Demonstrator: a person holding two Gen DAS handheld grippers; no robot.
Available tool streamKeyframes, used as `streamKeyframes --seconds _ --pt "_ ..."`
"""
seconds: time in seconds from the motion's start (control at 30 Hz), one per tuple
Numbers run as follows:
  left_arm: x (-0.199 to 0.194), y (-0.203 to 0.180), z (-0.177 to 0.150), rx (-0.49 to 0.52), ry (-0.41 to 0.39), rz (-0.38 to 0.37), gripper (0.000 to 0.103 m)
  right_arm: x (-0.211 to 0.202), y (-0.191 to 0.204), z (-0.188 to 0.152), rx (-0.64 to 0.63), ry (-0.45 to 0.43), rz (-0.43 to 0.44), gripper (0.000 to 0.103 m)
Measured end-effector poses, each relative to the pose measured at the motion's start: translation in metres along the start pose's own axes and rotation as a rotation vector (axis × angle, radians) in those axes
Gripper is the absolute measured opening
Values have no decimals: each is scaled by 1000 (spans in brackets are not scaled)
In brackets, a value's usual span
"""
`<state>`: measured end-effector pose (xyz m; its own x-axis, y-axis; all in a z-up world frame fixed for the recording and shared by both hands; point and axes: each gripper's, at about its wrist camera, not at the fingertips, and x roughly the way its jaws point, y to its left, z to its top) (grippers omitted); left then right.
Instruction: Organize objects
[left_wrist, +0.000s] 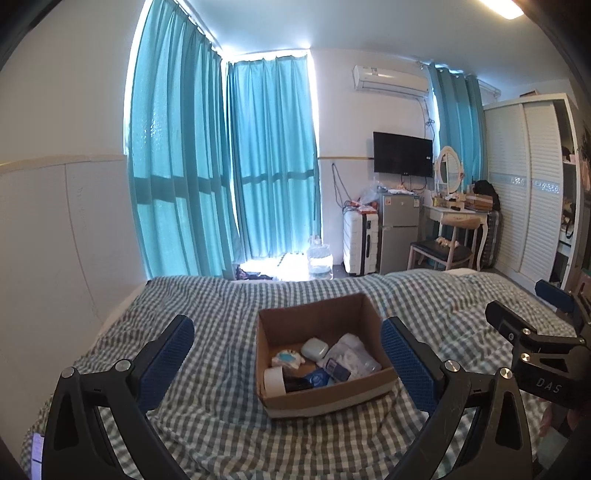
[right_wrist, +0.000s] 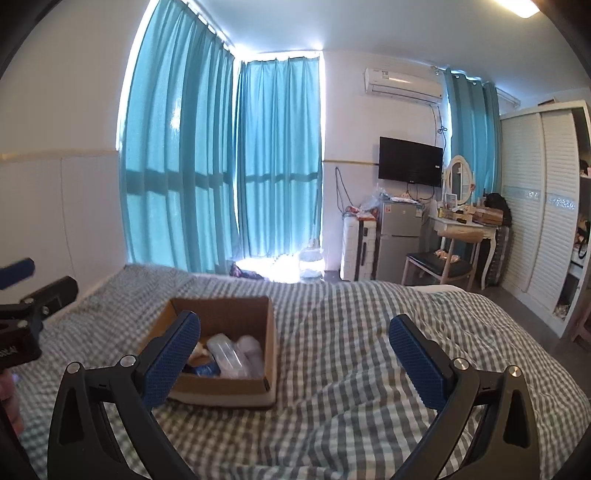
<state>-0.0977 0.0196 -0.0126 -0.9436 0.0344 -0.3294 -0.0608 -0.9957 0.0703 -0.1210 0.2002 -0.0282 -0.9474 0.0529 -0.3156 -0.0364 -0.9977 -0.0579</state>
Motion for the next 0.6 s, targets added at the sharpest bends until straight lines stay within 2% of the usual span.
streamKeyframes --seconds 0.2,0.6 --pt "3 -2 -29 28 27 33 103 12 -1 -28 1 50 2 103" --pt "0 7 -32 -25 51 22 103 15 4 -34 -4 67 0 103"
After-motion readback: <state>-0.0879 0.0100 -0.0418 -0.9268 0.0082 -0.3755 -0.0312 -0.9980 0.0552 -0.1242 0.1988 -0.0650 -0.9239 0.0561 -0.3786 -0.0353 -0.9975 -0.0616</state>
